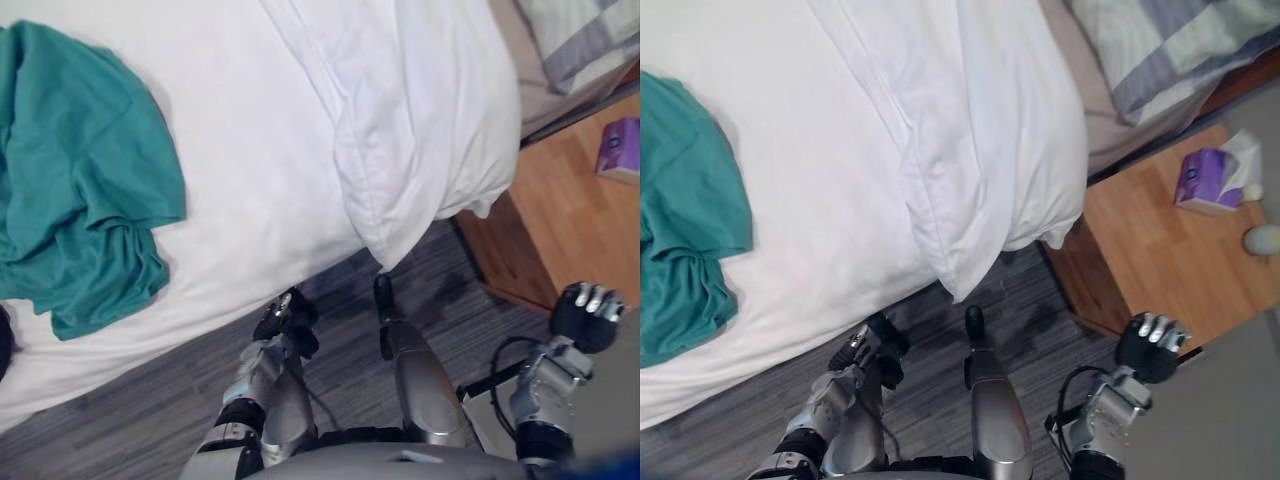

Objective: Tidy the bed and pick cloth on bed and put in laundry

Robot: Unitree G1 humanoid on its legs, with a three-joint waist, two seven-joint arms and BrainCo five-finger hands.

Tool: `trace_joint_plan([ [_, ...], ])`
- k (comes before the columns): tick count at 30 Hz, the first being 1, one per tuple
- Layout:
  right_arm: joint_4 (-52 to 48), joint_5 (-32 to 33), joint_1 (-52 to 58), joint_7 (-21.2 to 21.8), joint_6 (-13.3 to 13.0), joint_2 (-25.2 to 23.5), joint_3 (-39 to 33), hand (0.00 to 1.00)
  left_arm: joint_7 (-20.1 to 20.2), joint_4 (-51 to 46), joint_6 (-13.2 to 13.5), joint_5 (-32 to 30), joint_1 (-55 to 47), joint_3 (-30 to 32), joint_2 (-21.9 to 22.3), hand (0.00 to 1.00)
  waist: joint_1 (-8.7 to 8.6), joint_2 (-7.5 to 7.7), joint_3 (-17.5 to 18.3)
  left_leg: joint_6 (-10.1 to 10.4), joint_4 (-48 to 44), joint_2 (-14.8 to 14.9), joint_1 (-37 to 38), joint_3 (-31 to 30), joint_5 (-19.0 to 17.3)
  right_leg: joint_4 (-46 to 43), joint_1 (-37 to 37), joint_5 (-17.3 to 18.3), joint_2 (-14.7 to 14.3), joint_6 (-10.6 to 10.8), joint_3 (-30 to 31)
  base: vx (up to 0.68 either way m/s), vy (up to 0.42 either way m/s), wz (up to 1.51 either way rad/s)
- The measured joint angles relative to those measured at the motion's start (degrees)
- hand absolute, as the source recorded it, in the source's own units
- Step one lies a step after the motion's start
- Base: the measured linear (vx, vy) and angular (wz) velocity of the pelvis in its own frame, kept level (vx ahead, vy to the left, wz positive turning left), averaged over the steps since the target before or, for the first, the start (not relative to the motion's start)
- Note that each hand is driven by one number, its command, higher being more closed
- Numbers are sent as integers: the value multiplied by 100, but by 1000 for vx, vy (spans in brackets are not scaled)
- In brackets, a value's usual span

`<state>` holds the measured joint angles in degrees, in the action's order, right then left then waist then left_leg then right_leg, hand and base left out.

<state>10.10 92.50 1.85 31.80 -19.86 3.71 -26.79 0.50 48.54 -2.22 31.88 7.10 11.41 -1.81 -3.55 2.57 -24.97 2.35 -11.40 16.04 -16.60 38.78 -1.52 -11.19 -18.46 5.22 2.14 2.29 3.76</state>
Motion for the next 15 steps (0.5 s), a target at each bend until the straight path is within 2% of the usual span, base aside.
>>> trace_joint_plan([
  [2, -522, -1103, 96, -686, -412, 136, -2, 100, 47, -1, -89, -10, -130, -27, -62, 0, 20, 101, 215, 11, -117, 51, 93, -3, -123, 122, 198, -27, 4, 42, -34, 70, 36, -3],
  [4, -932, -1673, 126, -1145, -550, 151, 38, 100, 44, 5, -153, -108, -225, -156, -119, 0, 108, 182, 421, 49, -245, 124, 180, -7, -239, 175, 347, -45, -1, 70, -163, 67, 10, -5],
  [5, -1067, -1722, 133, -1173, -532, 148, 68, 100, 40, 4, -182, -165, -259, -236, -124, 0, 146, 205, 530, 57, -299, 150, 178, -18, -283, 219, 396, -54, -3, 81, -200, 78, 10, 5],
  [7, -1245, -1571, 72, -1074, -364, 142, 217, 100, 31, 8, -222, -184, -284, -318, -128, 0, 170, 228, 575, 73, -361, 175, 233, -109, -330, 279, 555, -85, -3, 117, -302, 41, 21, 14],
  [9, -1285, -1022, -137, -743, -58, 131, 586, 100, -67, 16, -241, -212, -290, -527, -210, 0, 270, 238, 639, 75, -363, 175, 211, -180, -330, 283, 566, -133, -6, 160, -352, -3, 25, 11],
  [11, -1275, -694, -418, -664, 33, 101, 857, 100, -89, 9, -237, -219, -261, -711, -260, 0, 325, 232, 636, 46, -361, 140, 126, -270, -298, 332, 548, -164, 14, 155, -399, -23, 14, 17],
  [13, -1268, -463, -861, -664, 31, 80, 1045, 100, -106, 17, -250, -219, -181, -814, -308, 0, 340, 216, 631, 8, -347, 116, -36, -387, -231, 357, 457, -225, 18, 115, -482, -58, 4, 28],
  [15, -1268, -235, -1530, -675, -18, 107, 1050, 100, -121, 6, -247, -218, -92, -916, -311, 0, 425, 151, 590, -47, -350, 87, -271, -524, -135, 419, 330, -320, 28, 107, -621, -92, 2, 28],
])
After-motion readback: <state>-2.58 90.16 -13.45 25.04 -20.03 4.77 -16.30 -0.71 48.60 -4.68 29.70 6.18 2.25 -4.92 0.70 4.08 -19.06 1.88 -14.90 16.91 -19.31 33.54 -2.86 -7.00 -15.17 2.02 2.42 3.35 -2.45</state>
